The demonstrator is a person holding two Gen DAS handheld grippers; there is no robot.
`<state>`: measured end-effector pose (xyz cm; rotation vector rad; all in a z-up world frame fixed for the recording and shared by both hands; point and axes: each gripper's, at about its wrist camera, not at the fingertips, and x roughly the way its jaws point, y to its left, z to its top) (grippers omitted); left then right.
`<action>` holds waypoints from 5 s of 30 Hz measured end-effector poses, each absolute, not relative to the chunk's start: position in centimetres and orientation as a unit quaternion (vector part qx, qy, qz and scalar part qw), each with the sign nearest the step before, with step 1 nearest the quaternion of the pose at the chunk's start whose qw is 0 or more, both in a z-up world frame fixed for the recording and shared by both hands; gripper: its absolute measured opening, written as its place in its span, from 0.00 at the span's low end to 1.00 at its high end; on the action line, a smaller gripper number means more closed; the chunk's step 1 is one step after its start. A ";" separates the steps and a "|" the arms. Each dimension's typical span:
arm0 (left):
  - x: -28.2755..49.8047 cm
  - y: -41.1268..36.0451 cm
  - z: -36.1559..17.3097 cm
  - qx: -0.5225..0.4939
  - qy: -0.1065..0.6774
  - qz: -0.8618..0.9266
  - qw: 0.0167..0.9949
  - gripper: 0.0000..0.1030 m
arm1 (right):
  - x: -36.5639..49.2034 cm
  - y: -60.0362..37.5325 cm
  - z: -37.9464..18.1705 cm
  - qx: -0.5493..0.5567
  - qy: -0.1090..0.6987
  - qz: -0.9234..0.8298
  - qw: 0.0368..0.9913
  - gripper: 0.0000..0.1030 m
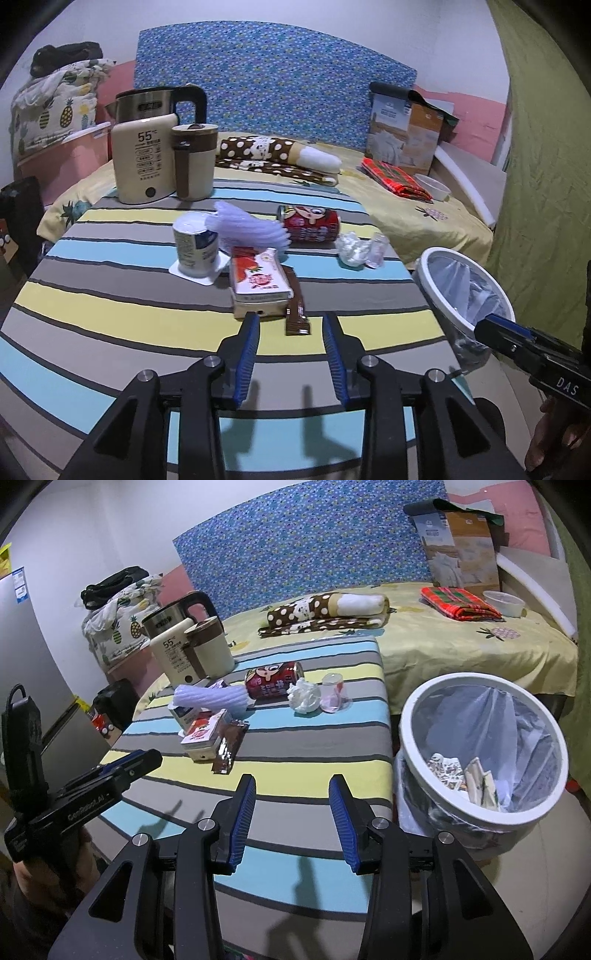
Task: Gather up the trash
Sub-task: 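Move both tools back over the table toward the juice carton, then grasp the juice carton with the left tool while the right tool grasps the brown wrapper, then carry the juice carton and brown wrapper over the bin and open both tools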
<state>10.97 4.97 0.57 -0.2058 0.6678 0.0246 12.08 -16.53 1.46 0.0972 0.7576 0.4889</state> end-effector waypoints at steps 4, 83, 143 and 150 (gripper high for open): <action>11.9 5.8 0.0 -0.104 0.329 0.019 0.938 0.46 | 12.5 -15.7 1.2 0.040 0.370 0.242 0.896 0.42; 11.7 10.6 -2.5 -0.126 0.339 0.075 0.930 0.54 | 14.8 -7.3 -0.7 -0.014 0.401 0.280 0.872 0.24; 22.6 -16.3 -1.2 -0.025 0.362 -0.210 0.908 0.54 | 16.9 -29.5 -0.9 0.092 0.385 0.067 0.916 0.24; 24.3 -18.3 -2.3 -0.020 0.370 -0.232 0.900 0.54 | 17.6 -30.6 -1.6 0.095 0.402 0.057 0.909 0.25</action>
